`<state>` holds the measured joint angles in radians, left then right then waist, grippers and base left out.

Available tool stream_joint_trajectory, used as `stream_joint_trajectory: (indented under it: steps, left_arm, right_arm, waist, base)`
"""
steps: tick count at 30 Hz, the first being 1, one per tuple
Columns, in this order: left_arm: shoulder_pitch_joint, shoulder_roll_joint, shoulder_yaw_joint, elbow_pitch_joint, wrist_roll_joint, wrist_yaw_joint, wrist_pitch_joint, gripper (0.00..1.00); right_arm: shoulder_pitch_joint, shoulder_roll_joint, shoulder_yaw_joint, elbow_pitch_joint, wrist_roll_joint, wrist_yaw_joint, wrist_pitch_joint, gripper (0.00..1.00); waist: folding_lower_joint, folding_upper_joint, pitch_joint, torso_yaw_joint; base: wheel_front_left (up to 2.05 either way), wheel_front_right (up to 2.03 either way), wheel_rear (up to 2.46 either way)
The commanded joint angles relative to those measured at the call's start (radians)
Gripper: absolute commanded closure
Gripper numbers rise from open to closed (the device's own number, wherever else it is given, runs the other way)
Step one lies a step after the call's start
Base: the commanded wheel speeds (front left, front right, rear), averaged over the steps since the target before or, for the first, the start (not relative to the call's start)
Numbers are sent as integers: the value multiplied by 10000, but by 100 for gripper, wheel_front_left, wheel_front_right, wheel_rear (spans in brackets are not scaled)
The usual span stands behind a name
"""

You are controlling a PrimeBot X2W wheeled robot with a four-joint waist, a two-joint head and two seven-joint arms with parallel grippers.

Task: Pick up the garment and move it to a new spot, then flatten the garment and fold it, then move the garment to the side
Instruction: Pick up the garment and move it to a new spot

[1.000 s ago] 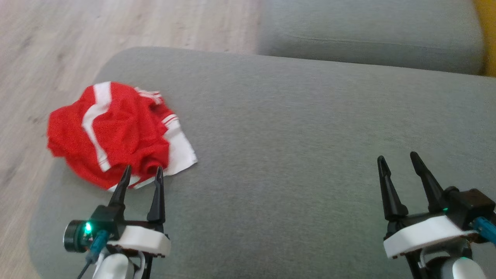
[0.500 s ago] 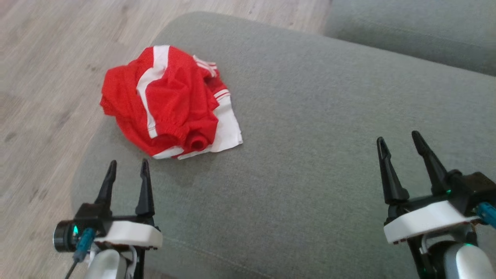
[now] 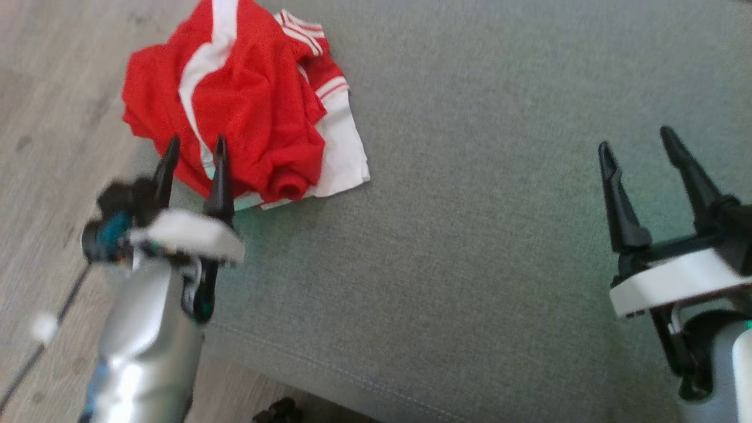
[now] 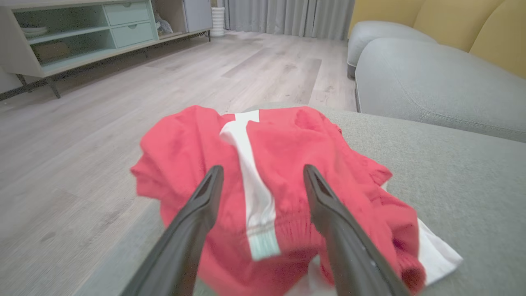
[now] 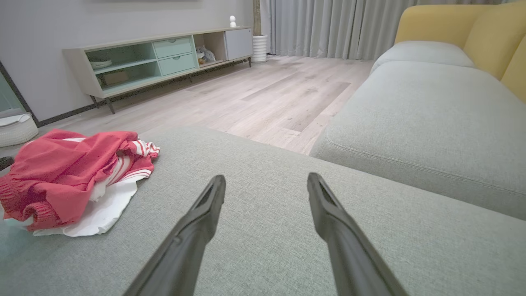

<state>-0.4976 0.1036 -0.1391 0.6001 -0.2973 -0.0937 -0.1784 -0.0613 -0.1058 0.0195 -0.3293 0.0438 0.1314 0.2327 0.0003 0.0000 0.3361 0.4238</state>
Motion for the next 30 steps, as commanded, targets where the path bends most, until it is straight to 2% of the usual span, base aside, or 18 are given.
stream_joint_trajectory:
  steps: [1, 5, 10, 12, 13, 18, 23, 27, 30]
  left_arm:
    - [-649, 232, 187, 20, -116, -79, 166, 0]
    - [-2002, 269, -244, 1423, -571, -309, 1234, 0]
    - [-3097, 339, -888, 2633, -1400, -363, 2354, 0]
    - [-3325, 493, -1189, 2761, -1708, -365, 2460, 92]
    - [-3407, 603, -1293, 2757, -1813, -366, 2325, 100]
    - [-3574, 1206, -1418, 2774, -1672, -321, 1041, 100]
    - [-3274, 1571, -1334, 2127, -1397, 166, -15, 100]
    - [-2679, 1773, -1449, 831, -1174, 480, -169, 100]
    - [-1992, 1779, -1726, -577, -999, 702, 128, 100]
  right_arm:
    - [-343, -110, 202, -490, -51, -7, 94, 0]
    - [-548, -312, 171, -675, -38, -7, 314, 0]
    - [-677, -391, 150, -717, 25, -7, 417, 0]
    - [-691, -374, 120, -683, 43, -7, 399, 0]
    - [-687, -356, 95, -657, 52, -7, 375, 0]
    - [-552, -192, -62, -470, 94, -7, 161, 0]
    - [-277, 81, -160, -165, 167, -7, -182, 0]
    - [-38, 299, -219, 50, 254, -7, -455, 0]
    - [133, 423, -287, 166, 316, -7, -638, 0]
  waist:
    - [-3, 0, 658, -66]
    - [-3, 0, 1115, -125]
    - [-3, 0, 1321, -237]
    - [-3, 0, 1294, -290]
    - [-3, 0, 1248, -314]
    - [-3, 0, 765, -401]
    - [-3, 0, -168, -588]
    - [-3, 0, -860, -908]
    - [-3, 0, -1275, -1309]
  base:
    - [0, 0, 0]
    - [0, 0, 0]
    - [0, 0, 0]
    - [0, 0, 0]
    - [0, 0, 0]
    - [0, 0, 0]
    - [0, 0, 0]
    - [0, 0, 0]
    - [0, 0, 0]
